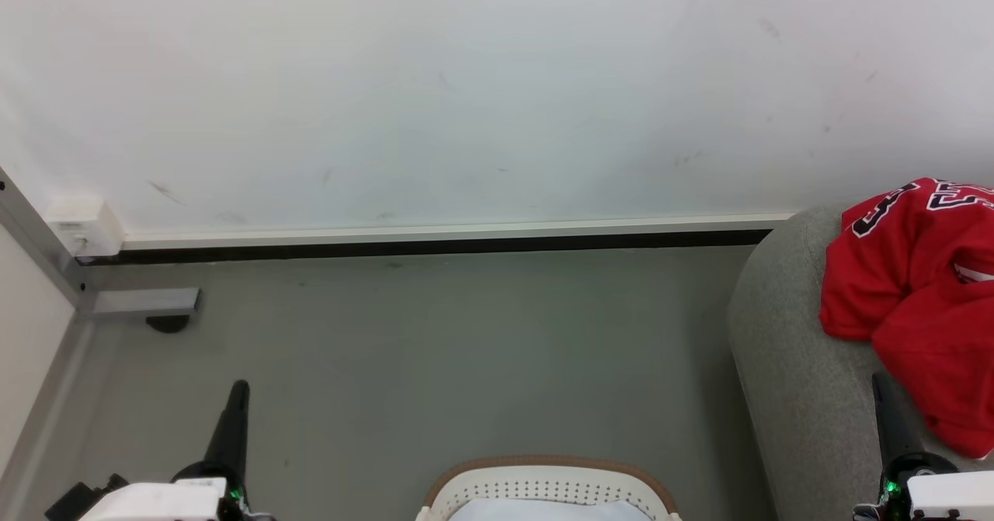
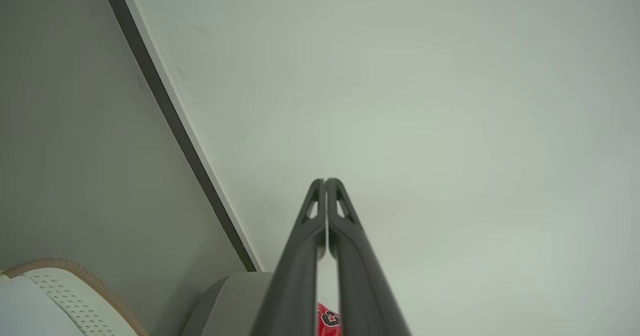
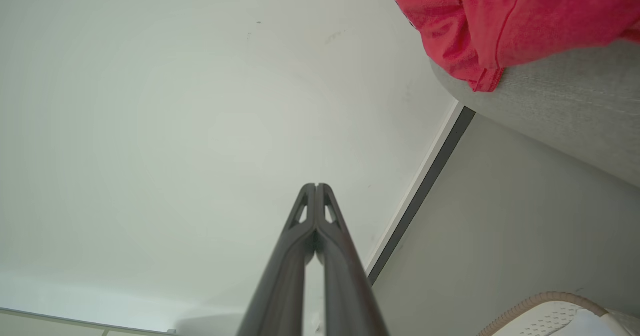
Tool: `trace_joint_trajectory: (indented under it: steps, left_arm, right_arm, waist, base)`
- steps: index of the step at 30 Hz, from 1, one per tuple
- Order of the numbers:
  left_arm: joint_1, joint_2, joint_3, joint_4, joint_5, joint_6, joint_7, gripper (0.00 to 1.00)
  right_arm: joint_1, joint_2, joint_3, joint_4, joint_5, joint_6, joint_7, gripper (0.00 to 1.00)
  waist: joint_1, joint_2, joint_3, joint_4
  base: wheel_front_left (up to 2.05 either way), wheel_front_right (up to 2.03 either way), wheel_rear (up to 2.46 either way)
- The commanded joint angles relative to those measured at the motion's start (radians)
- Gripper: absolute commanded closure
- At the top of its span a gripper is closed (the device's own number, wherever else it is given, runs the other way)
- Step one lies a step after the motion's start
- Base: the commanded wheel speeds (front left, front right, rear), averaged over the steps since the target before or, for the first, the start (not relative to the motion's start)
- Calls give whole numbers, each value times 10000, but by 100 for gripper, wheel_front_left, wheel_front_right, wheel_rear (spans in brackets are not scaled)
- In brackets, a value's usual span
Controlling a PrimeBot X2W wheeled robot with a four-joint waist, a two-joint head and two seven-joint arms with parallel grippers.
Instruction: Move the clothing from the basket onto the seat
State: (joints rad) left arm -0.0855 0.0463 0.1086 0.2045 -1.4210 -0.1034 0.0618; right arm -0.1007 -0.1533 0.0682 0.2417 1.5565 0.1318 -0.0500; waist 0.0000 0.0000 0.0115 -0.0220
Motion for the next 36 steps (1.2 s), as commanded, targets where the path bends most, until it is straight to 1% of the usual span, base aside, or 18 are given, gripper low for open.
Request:
trace_joint_trajectory:
  steps: [1, 27, 36]
  left_arm:
    - [-151, 67, 39, -7, -227, 26, 83, 100]
    - [-306, 69, 87, 106, -1973, 62, 552, 100]
    - [-304, 68, 85, 106, -1964, 63, 562, 100]
  right_arm:
    - [-160, -69, -34, -78, 139, -16, 44, 100]
    - [-176, -279, -177, -81, 2037, -21, 316, 100]
    - [-169, -282, -151, -83, 2064, -21, 285, 100]
  waist:
    - [0, 0, -3, 5]
    - [0, 0, -119, 215]
    - [0, 0, -121, 219]
  base:
    - [0, 0, 0]
    - [0, 0, 0]
    - [0, 0, 0]
